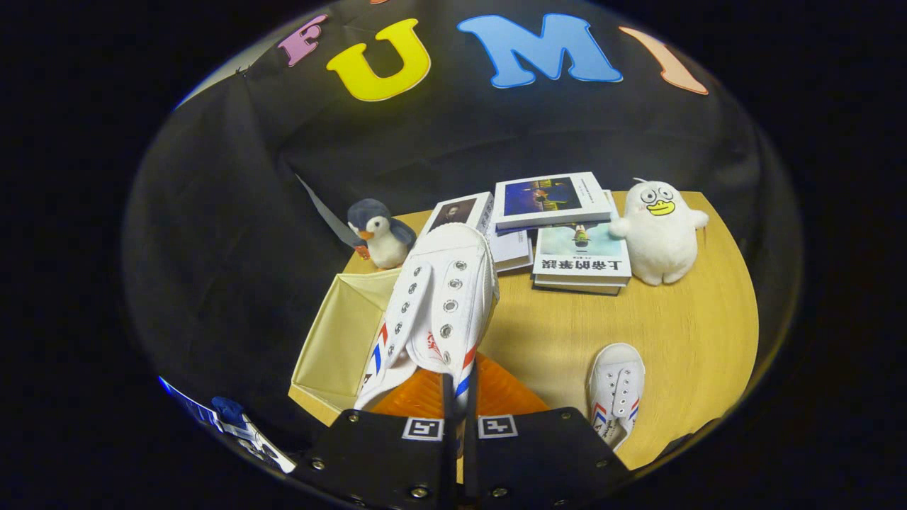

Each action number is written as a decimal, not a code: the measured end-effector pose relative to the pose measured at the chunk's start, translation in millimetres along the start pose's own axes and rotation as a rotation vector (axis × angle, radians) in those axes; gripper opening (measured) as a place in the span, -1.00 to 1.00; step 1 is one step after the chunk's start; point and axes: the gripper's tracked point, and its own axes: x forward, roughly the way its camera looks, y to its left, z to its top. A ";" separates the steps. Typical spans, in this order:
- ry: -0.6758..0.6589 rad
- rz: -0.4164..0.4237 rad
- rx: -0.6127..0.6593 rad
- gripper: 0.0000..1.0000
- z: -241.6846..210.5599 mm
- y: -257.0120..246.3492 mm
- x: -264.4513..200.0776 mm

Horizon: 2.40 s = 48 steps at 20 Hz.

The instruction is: Open the storage box then place both shoes into the box .Put the left shoe in first, then the right shoe, with the right side of both shoes facing outward in a uniform manner.

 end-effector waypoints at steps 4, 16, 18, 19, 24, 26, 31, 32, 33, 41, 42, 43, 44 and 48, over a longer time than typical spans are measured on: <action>0.004 0.074 -0.022 -0.93 6.7 41.0 13.1; 0.134 0.148 -0.086 -0.93 -17.8 140.5 84.8; 0.148 0.141 -0.093 -0.93 -21.5 149.0 94.9; 0.156 0.133 -0.097 -0.93 -23.2 151.4 100.5; 0.201 0.105 -0.103 -0.93 -35.9 157.0 129.6; 0.228 0.095 -0.102 -0.93 -43.8 160.0 136.7; 0.198 0.144 -0.147 0.98 -37.2 171.0 136.5; 0.178 0.145 -0.155 0.95 -29.4 166.9 132.7; 0.160 0.146 -0.154 0.95 -23.2 166.2 124.2; 0.022 0.113 -0.085 0.95 17.2 107.7 73.2; 0.008 0.108 -0.071 0.95 20.2 99.1 67.0; -0.006 0.105 -0.052 0.95 22.3 92.3 61.3; -0.019 0.099 -0.036 0.95 23.0 85.8 50.4; -0.080 0.064 -0.024 0.95 30.3 48.5 27.4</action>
